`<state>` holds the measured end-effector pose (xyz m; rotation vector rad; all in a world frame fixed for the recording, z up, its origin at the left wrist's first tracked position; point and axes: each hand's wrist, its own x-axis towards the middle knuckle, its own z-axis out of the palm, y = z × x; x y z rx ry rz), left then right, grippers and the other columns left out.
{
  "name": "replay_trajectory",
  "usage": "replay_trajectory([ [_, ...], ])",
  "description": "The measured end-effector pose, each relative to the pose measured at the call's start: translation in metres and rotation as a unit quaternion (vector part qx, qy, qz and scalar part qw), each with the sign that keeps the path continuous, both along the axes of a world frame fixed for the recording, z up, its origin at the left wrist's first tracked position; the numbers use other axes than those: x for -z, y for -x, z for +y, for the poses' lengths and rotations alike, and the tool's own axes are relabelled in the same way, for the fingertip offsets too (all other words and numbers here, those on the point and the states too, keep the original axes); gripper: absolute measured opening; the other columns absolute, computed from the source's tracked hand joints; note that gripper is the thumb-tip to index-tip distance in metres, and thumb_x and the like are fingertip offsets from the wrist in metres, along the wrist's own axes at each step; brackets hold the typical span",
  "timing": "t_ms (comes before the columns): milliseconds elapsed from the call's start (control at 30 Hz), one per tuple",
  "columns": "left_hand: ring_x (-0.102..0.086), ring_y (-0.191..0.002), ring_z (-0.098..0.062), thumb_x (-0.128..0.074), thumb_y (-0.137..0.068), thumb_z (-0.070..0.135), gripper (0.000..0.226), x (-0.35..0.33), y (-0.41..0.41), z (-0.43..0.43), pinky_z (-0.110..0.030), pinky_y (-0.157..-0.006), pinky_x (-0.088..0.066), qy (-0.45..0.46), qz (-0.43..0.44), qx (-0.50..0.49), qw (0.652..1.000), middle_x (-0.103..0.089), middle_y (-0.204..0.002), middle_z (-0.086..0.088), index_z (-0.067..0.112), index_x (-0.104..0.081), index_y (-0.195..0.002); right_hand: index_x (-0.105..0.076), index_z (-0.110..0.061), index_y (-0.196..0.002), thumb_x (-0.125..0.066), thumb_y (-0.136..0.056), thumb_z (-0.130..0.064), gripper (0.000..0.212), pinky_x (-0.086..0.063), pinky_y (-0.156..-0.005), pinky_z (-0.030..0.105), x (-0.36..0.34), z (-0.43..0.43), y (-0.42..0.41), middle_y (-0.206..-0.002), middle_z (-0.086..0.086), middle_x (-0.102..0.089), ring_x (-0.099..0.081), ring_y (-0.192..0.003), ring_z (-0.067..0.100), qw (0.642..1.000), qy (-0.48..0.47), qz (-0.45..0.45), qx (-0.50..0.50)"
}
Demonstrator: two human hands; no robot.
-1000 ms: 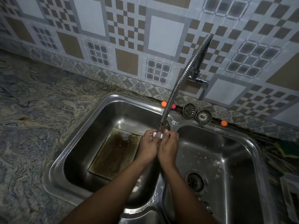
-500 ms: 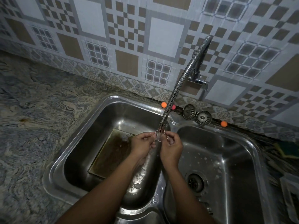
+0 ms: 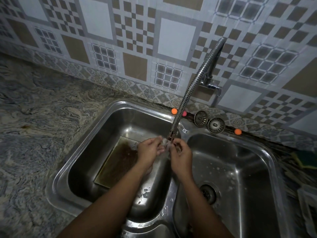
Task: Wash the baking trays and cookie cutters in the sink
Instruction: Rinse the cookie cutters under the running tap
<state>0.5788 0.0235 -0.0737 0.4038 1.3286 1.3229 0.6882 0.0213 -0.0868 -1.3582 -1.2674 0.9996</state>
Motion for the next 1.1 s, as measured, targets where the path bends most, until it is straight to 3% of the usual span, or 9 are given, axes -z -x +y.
replay_trajectory([
  [133,-0.067,-0.064,-0.016,-0.066,-0.090,0.005,0.012,-0.001,-0.003,0.002,-0.022,-0.053,-0.054,0.035,-0.043,0.033,0.998,-0.074,-0.092,-0.019,-0.002,-0.071,-0.099,-0.056,-0.018,-0.099,-0.051,-0.098,-0.008,0.011,-0.049,-0.069,0.021,0.002,-0.006,0.003,-0.087,-0.014,-0.065,-0.061,-0.075,0.001,0.999,-0.029,-0.034,-0.027],
  [267,-0.063,-0.058,-0.013,-0.072,-0.079,-0.003,0.010,0.000,-0.009,-0.001,-0.021,-0.053,-0.052,0.040,0.041,0.002,0.998,-0.071,-0.073,-0.013,-0.004,-0.072,-0.088,-0.061,-0.025,-0.116,-0.045,-0.101,-0.017,0.022,-0.049,-0.088,0.023,0.007,-0.004,0.004,-0.107,-0.016,-0.066,-0.060,-0.099,-0.001,0.998,-0.009,-0.061,0.013],
  [533,-0.061,-0.056,-0.013,-0.077,-0.083,0.015,0.017,0.011,-0.002,-0.003,-0.026,-0.057,-0.050,-0.015,0.195,-0.044,0.980,-0.068,-0.064,-0.008,0.006,-0.065,-0.075,-0.070,-0.023,-0.087,-0.061,-0.095,-0.019,0.012,-0.049,-0.066,0.022,0.008,-0.010,0.024,-0.076,-0.012,-0.069,-0.063,-0.072,0.000,0.997,-0.043,-0.013,0.066],
  [633,-0.067,-0.066,-0.018,-0.073,-0.083,0.000,0.024,0.003,0.003,-0.002,-0.026,-0.056,-0.055,0.002,0.031,-0.082,0.996,-0.071,-0.084,-0.014,0.010,-0.061,-0.102,-0.067,-0.019,-0.116,-0.056,-0.098,-0.015,0.022,-0.052,-0.085,0.018,0.012,-0.016,0.034,-0.108,-0.010,-0.070,-0.065,-0.099,0.000,0.998,-0.018,0.029,0.054],
  [733,-0.070,-0.071,-0.018,-0.070,-0.082,-0.009,0.039,0.000,0.003,-0.003,-0.023,-0.056,-0.054,-0.025,-0.082,-0.064,0.994,-0.073,-0.091,-0.016,0.010,-0.057,-0.113,-0.071,-0.019,-0.110,-0.053,-0.099,-0.019,0.021,-0.052,-0.080,0.021,0.016,-0.013,0.035,-0.093,-0.009,-0.073,-0.067,-0.088,0.002,0.995,0.013,0.022,0.093],
  [833,-0.068,-0.073,-0.017,-0.070,-0.086,0.000,0.025,0.003,0.000,-0.005,-0.023,-0.059,-0.054,-0.028,-0.018,0.006,0.999,-0.074,-0.095,-0.018,0.006,-0.065,-0.109,-0.076,-0.015,-0.096,-0.058,-0.096,-0.013,0.018,-0.048,-0.070,0.017,0.014,-0.009,0.030,-0.079,-0.011,-0.072,-0.066,-0.074,-0.003,0.989,0.002,0.025,0.144],
  [933,-0.058,-0.054,-0.015,-0.060,-0.097,0.022,0.023,0.005,-0.003,-0.008,-0.023,-0.042,-0.046,0.021,0.084,0.102,0.991,-0.066,-0.073,-0.010,0.001,-0.069,-0.096,-0.073,-0.013,-0.082,-0.069,-0.088,-0.011,0.007,-0.048,-0.062,0.022,0.009,-0.004,0.025,-0.071,-0.004,-0.070,-0.061,-0.062,0.002,0.982,-0.003,0.039,0.183],
  [1000,-0.048,-0.043,-0.013,-0.055,-0.100,0.028,0.031,0.003,-0.003,-0.010,-0.019,-0.037,-0.036,0.057,0.052,0.145,0.986,-0.056,-0.063,-0.007,0.001,-0.068,-0.097,-0.065,-0.014,-0.073,-0.075,-0.083,-0.013,0.014,-0.048,-0.059,0.028,0.008,-0.001,0.023,-0.068,0.001,-0.066,-0.060,-0.060,0.009,0.981,0.000,0.025,0.193],
  [1100,-0.053,-0.052,-0.012,-0.058,-0.098,0.022,0.027,0.003,-0.002,-0.008,-0.020,-0.042,-0.044,0.064,-0.059,0.118,0.989,-0.063,-0.073,-0.008,-0.001,-0.068,-0.109,-0.060,-0.020,-0.077,-0.071,-0.086,-0.020,0.014,-0.053,-0.059,0.035,0.012,0.001,0.020,-0.073,0.003,-0.067,-0.065,-0.064,0.018,0.988,-0.003,-0.006,0.152],
])
